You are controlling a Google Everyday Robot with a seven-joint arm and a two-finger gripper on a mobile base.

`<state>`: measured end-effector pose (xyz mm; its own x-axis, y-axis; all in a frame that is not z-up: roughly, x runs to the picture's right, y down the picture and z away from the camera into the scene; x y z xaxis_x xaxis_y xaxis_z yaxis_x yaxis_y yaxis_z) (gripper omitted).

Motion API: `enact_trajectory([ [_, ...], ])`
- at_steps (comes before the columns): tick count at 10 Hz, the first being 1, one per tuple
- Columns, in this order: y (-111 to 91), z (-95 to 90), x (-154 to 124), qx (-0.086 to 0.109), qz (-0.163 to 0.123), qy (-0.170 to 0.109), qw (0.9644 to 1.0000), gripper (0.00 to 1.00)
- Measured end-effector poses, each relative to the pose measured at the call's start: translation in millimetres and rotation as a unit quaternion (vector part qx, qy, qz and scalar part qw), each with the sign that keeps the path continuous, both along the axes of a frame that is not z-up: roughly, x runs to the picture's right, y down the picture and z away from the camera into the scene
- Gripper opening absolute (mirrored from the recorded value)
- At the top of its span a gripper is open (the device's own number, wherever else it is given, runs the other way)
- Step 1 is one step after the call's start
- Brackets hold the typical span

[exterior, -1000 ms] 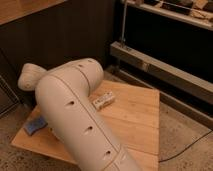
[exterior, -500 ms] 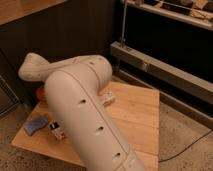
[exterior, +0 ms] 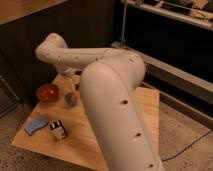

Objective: Place the pepper in the ceramic cup

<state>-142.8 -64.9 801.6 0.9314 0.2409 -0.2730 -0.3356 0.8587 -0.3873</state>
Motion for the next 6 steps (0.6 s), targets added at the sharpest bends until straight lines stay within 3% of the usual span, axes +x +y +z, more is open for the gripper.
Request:
enact_trajectory([
  [2,-1,-2.7,28,-0.003,0.05,0.006,0.9987,0.8],
  [6,0,-3.4,27,-0.004,0.057,0.002,0.9983,0.8],
])
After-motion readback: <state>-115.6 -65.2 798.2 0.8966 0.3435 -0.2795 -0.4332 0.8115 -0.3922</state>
